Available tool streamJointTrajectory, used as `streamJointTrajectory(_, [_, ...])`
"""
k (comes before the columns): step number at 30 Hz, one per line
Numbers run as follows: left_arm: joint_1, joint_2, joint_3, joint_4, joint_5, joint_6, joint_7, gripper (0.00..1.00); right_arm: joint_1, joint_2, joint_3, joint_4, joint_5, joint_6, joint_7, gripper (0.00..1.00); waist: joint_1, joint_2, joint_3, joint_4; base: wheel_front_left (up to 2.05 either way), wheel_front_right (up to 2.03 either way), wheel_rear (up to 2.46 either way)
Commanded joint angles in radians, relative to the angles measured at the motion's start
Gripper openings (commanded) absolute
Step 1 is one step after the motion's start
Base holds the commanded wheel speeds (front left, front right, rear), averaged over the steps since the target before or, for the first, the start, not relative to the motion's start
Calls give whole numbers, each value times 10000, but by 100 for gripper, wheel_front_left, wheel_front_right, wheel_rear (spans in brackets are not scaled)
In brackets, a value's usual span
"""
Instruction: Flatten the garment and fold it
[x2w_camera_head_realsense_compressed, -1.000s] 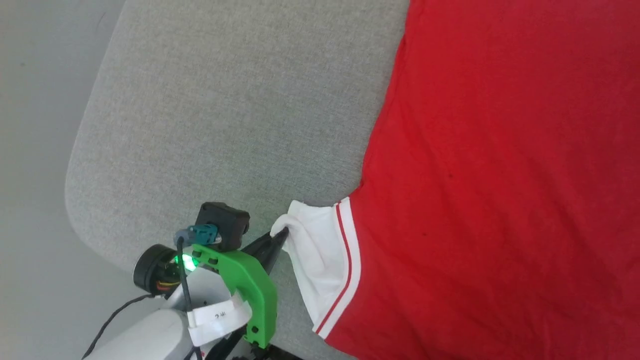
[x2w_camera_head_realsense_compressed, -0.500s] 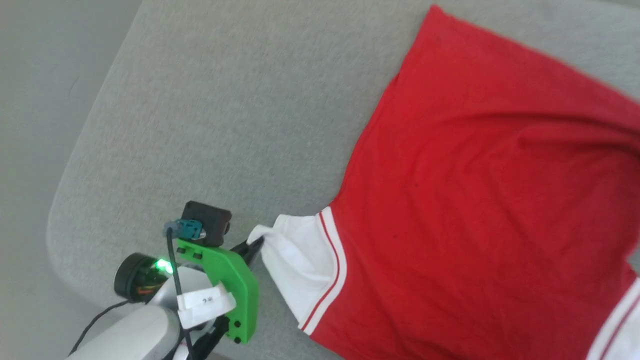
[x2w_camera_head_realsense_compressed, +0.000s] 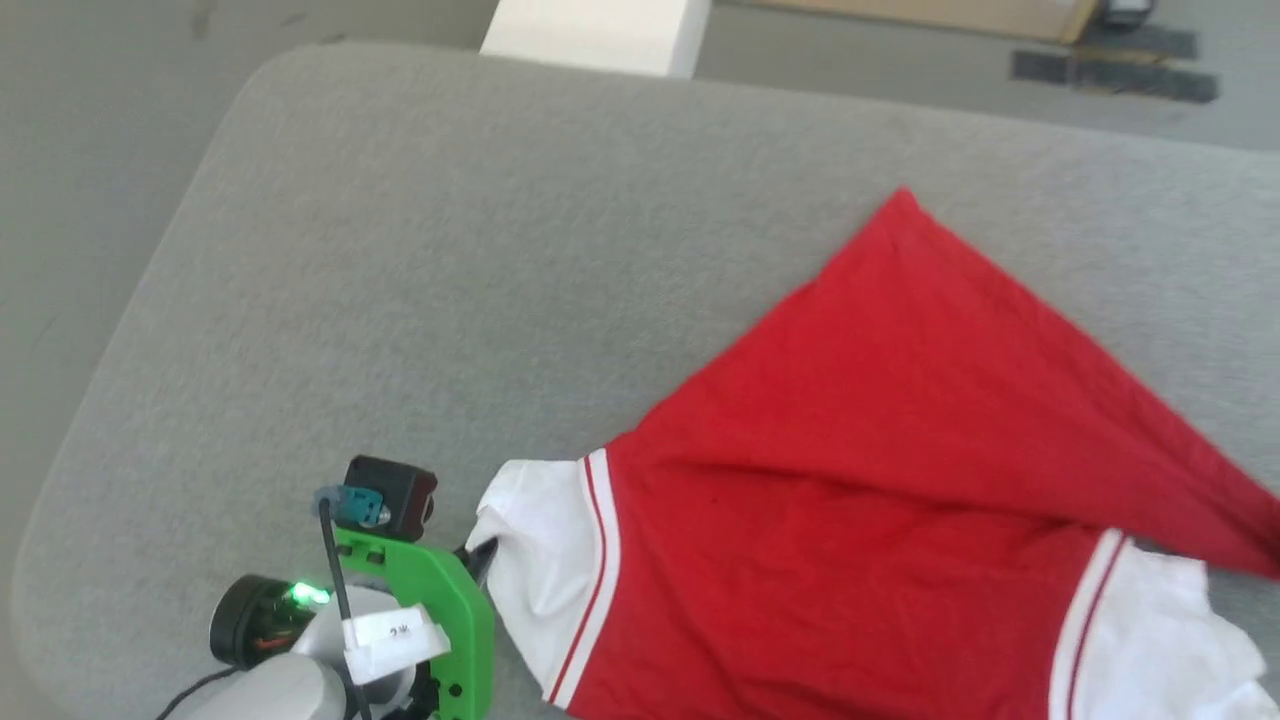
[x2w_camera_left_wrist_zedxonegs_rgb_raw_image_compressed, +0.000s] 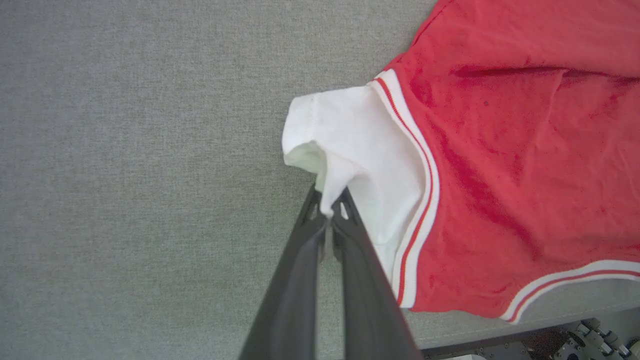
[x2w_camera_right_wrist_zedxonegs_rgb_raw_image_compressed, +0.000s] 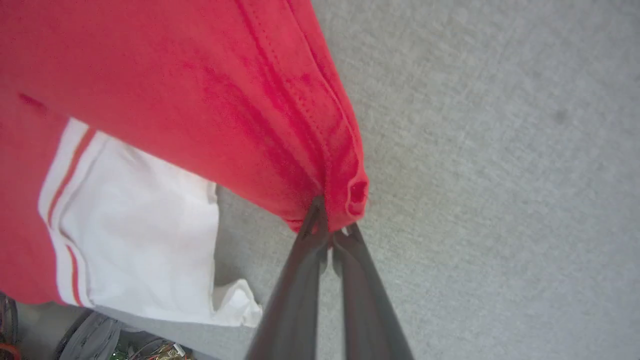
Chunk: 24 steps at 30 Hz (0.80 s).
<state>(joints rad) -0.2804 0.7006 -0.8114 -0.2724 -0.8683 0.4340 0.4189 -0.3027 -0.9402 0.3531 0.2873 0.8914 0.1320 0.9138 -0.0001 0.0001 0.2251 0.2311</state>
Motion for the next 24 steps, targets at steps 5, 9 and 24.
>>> streamJointTrajectory(5, [285, 18, 76, 27, -178, 213, -143, 0, 1895, 306, -1042, -568, -104, -13, 181, 0, 1, -1, -736, -613, 0, 0, 0])
streamJointTrajectory(9, [369, 9, 93, 71, -212, 250, -201, 0, 3218, 824, -1782, -1100, -429, -13, 632, 0, 1, -1, -816, -662, 0, 0, 0])
streamJointTrajectory(24, [162, 25, 66, -3, -140, 202, -143, 0, 3984, 2247, -3871, -3387, -1884, -13, 1927, 100, 1, -1, -541, -392, 0, 0, 0])
